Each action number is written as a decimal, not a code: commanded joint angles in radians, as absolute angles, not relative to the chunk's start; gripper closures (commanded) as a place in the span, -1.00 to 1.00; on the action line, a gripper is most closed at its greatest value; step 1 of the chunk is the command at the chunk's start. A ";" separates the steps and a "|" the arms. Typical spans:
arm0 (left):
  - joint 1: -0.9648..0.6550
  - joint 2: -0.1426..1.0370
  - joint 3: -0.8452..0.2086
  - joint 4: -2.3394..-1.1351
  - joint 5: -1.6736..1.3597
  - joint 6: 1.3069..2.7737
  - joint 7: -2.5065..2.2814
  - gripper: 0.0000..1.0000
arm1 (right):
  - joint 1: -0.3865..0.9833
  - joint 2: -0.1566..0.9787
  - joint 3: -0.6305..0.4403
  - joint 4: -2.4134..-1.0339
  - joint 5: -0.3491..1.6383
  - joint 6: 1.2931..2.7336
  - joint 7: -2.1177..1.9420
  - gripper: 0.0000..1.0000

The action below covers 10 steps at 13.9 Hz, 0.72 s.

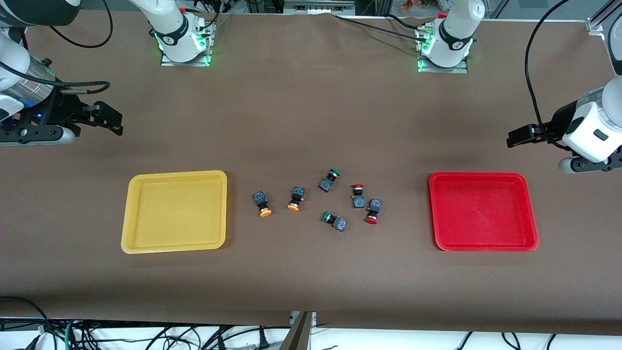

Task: Place red and yellow buttons in trays
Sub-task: 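Move the left gripper over the red-capped buttons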

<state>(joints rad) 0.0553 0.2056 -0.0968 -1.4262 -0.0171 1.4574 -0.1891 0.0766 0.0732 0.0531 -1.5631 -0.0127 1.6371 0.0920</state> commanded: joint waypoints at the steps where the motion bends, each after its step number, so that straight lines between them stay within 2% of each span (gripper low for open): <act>1: 0.064 0.222 -0.098 -1.391 -0.038 1.443 -0.184 -1.00 | 0.078 0.049 0.069 -1.604 0.014 1.655 0.159 -1.00; 10: 0.064 0.222 -0.098 -1.391 -0.038 1.443 -0.184 -1.00 | 0.097 0.054 0.074 -1.578 -0.003 1.696 0.173 -1.00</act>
